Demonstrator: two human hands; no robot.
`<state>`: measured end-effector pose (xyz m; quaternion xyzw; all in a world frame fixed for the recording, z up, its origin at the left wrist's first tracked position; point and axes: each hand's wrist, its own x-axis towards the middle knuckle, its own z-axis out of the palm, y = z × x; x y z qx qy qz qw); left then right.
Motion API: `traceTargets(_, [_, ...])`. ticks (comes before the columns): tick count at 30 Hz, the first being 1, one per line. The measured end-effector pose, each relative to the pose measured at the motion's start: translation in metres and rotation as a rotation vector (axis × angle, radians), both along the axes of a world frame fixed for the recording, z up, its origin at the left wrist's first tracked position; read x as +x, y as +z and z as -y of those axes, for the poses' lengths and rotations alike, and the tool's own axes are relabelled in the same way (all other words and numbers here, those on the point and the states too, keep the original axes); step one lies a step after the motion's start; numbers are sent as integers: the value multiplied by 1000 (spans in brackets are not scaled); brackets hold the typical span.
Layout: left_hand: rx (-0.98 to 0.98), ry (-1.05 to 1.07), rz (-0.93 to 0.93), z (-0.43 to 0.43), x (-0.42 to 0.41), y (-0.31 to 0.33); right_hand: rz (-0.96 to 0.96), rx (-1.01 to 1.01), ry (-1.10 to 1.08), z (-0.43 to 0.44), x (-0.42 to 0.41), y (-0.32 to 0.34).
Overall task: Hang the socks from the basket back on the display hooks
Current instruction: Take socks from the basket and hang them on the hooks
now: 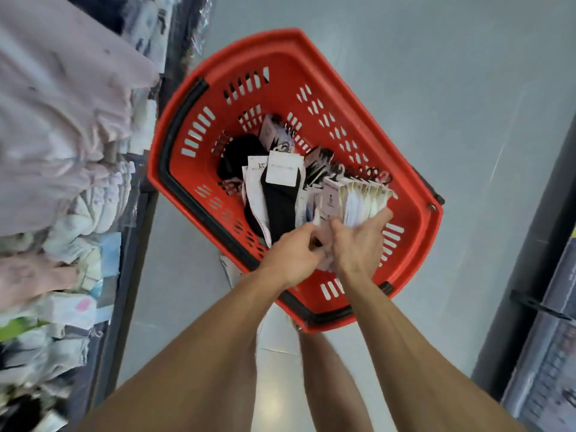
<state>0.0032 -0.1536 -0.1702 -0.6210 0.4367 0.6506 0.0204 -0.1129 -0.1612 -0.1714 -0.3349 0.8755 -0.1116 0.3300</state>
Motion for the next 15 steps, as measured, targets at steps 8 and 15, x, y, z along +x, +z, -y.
traceTargets(8, [-196, 583, -161, 15, 64, 241, 747, -255, 277, 31, 18, 235])
traceTargets(15, [-519, 804, -209, 6, 134, 504, 1204, -211, 708, 59, 135, 470])
